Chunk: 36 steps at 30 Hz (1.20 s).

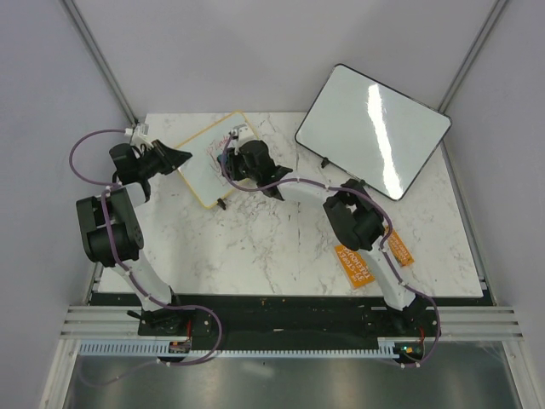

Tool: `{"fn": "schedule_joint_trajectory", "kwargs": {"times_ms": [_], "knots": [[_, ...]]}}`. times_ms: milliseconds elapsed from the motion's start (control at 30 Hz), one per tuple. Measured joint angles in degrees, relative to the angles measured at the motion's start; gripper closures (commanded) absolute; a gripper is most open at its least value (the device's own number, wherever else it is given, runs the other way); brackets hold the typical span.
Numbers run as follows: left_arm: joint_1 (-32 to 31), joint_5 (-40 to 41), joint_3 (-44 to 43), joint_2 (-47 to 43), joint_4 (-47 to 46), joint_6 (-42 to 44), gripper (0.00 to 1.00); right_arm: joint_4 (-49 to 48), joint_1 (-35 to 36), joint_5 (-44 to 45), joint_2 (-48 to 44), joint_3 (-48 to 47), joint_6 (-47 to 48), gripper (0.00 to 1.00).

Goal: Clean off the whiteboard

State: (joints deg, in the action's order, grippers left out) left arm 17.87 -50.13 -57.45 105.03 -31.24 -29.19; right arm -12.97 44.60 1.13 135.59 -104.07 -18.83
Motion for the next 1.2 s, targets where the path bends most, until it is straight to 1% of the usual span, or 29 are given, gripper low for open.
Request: {"fn": "schedule_joint_trajectory", "kwargs": {"times_ms": [167,367,500,633,800,933,1200], "knots": [[0.1,-0.1,0.0,-0.1,0.8,0.1,0.98,6.2,5.0,-3.0,2.6,-8.6,2.8,1.00],[0.1,-0.2,0.1,-0.1,1.2,0.2,0.98,8.8,7.8,-2.2,3.7,-11.3,3.6,1.00],[-0.2,0.1,0.1,-0.2,1.2,0.2,0.98,9.2,5.9,-4.5,3.9,-11.3,0.4,1.00],[-0.3,0.6,0.3,-0.2,1.2,0.4,0.98,9.1,1.8,-6.3,4.0,-11.3,-3.4,1.00],[-0.4,0.8,1.1,-1.3,2.2,1.2,0.98,8.7,-4.7,-5.1,4.0,-9.8,-5.7,1.00],[-0.6,0.9,1.2,-1.4,2.4,1.5,0.98,9.3,-7.8,-4.0,4.0,-8.7,-7.0,1.00],[-0.7,1.5,1.6,-2.5,3.4,2.3,0.98,11.0,-9.0,-4.6,4.0,-8.7,-7.5,1.00]]}}
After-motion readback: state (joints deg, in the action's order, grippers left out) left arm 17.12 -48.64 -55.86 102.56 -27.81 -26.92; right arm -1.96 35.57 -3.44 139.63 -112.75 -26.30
